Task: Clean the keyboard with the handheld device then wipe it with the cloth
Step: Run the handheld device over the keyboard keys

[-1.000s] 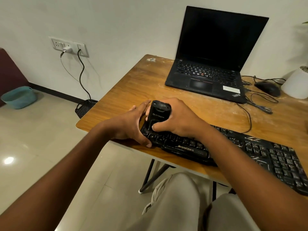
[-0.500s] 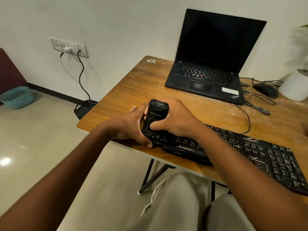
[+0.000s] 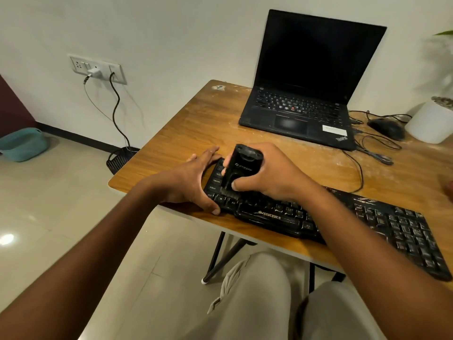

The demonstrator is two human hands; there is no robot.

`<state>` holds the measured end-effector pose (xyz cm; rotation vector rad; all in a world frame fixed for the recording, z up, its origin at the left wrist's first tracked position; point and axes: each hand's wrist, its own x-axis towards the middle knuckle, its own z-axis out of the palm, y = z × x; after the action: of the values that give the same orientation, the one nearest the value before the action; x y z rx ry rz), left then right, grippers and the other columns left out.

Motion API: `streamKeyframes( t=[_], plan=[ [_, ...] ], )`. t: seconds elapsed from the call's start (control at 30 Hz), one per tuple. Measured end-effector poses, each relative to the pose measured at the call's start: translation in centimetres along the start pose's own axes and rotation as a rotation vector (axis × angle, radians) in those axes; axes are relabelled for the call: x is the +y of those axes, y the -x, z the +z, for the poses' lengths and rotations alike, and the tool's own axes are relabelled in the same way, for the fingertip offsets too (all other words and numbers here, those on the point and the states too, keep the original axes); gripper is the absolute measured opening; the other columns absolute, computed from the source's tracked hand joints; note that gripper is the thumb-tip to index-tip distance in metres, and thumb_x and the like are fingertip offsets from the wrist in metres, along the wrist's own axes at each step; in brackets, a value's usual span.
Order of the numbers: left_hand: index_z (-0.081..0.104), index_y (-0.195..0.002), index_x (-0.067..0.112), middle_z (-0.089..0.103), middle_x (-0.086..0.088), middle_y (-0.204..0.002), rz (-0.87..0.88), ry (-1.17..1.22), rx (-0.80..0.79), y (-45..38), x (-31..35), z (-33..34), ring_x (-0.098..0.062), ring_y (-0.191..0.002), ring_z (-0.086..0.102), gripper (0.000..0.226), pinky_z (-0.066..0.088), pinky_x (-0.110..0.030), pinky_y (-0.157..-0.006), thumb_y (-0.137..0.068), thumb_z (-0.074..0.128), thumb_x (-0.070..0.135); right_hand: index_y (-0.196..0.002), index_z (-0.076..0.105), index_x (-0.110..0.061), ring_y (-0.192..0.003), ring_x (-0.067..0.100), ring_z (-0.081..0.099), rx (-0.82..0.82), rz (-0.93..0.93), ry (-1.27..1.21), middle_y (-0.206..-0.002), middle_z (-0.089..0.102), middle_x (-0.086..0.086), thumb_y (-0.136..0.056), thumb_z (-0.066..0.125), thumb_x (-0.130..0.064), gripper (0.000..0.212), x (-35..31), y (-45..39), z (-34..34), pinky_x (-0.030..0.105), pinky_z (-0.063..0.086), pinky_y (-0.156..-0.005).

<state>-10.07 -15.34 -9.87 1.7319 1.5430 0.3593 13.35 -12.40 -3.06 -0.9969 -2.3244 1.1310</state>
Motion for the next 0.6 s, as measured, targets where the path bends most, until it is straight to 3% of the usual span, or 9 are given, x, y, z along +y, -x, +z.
streamKeyframes(
  t=[0.17, 0.27, 0.43, 0.6],
  plan=[
    [-0.006, -0.154, 0.058, 0.017, 0.010, -0.166, 0.002, 0.015, -0.015, -0.1, -0.1, 0.0, -0.030, -0.155, 0.010, 0.159, 0.021, -0.059, -0.123, -0.034, 0.098, 0.062, -0.098, 0.073, -0.025, -0.087, 0.015, 0.070, -0.112, 0.068, 0.196, -0.093, 0.074, -0.004, -0.070, 0.086, -0.013, 0.033, 0.4, 1.5, -1.7, 0.046, 0.061, -0.077],
    [-0.006, -0.156, 0.055, 0.014, 0.009, -0.167, 0.000, 0.011, -0.018, 0.1, 0.2, -0.1, -0.029, -0.156, 0.005, 0.158, 0.016, -0.059, -0.124, -0.038, 0.099, 0.056, -0.097, 0.073, -0.029, -0.085, 0.014, 0.072, -0.180, 0.125, 0.230, -0.093, 0.075, -0.008, -0.072, 0.086, -0.011, 0.034, 0.4, 2.7, -3.9, 0.039, 0.062, -0.073],
    [-0.005, -0.153, 0.060, 0.016, 0.006, -0.167, -0.009, 0.017, -0.010, -0.1, 0.1, 0.0, -0.030, -0.155, 0.011, 0.159, 0.022, -0.058, -0.123, -0.032, 0.099, 0.062, -0.103, 0.071, -0.023, -0.090, 0.026, 0.074, 0.010, 0.121, 0.036, -0.099, 0.076, 0.003, -0.071, 0.086, -0.013, 0.037, 1.3, 1.8, -3.7, 0.057, 0.061, -0.078],
    [-0.006, -0.153, 0.061, 0.013, -0.001, -0.168, -0.035, 0.013, -0.006, 0.0, 0.3, 0.0, -0.030, -0.156, 0.007, 0.158, 0.020, -0.058, -0.124, -0.036, 0.100, 0.056, -0.102, 0.073, -0.022, -0.093, 0.020, 0.074, -0.001, 0.057, -0.045, -0.099, 0.077, 0.001, -0.072, 0.083, -0.006, 0.035, 1.5, 0.9, -1.3, 0.050, 0.062, -0.082]
  ],
)
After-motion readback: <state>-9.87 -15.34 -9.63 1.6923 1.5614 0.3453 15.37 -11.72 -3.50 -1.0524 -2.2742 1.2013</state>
